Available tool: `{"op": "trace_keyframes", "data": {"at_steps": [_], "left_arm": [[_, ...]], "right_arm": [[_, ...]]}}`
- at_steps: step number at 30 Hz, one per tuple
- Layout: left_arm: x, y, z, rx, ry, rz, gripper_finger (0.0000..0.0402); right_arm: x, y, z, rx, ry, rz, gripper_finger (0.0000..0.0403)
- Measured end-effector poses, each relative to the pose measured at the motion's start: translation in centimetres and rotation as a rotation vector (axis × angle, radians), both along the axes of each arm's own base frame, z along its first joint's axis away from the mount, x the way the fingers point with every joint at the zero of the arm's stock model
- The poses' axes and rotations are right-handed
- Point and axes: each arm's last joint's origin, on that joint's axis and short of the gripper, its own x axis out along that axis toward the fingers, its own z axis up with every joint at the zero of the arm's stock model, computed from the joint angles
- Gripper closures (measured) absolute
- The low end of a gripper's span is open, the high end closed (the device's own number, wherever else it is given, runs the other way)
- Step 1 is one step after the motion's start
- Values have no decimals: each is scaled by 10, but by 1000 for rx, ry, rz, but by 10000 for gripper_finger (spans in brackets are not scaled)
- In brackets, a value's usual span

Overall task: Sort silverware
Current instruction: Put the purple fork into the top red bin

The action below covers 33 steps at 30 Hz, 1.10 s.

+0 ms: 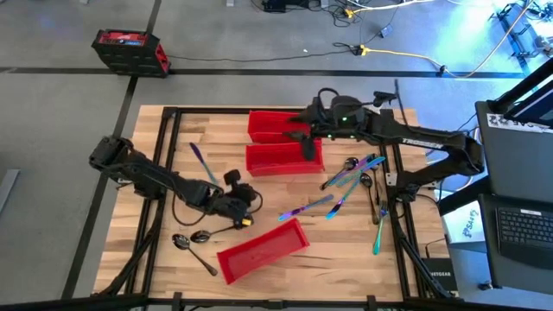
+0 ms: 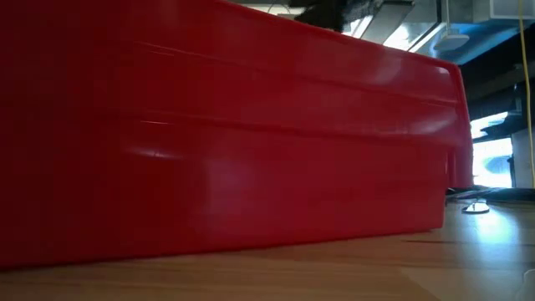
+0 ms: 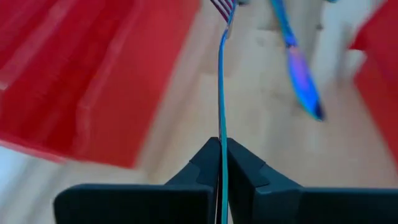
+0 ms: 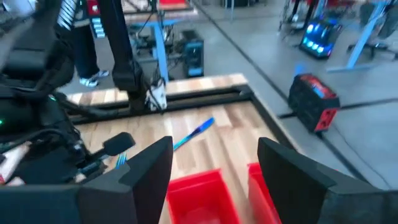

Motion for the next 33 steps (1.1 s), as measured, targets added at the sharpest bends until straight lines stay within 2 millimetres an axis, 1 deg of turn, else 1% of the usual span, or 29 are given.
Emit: {"op": "trace_keyframes", "data": {"at_steps": [4,8,12,14,18,20,23,26,28,31,33], "left_arm": [[2,18,20,105,-38,-10,402],[6,34,47,219,-77,-56,402],[11,52,76,351,-95,-87,402],[15,66,89,434,-68,-100,402],[20,102,105,587,26,-244,401],[20,123,112,656,68,-297,401],[16,156,117,746,118,-368,401],[8,187,117,825,156,-491,401],[8,205,112,855,170,-521,401],[8,230,99,860,193,-583,401],[11,245,91,899,200,-591,401]], "right_arm": [[-17,5,17,-15,-58,1,182],[-35,9,31,-26,-103,2,182],[-51,14,40,-29,-116,2,182],[-57,15,43,-28,-113,2,182],[-64,17,45,-26,-106,3,182],[-67,18,46,-27,-111,3,182],[-70,19,48,-28,-116,3,182],[-70,19,48,-28,-118,3,182],[-70,19,48,-24,-119,1,182],[-70,18,48,-27,-119,-12,182],[-70,18,48,-35,-119,-29,182]]}}
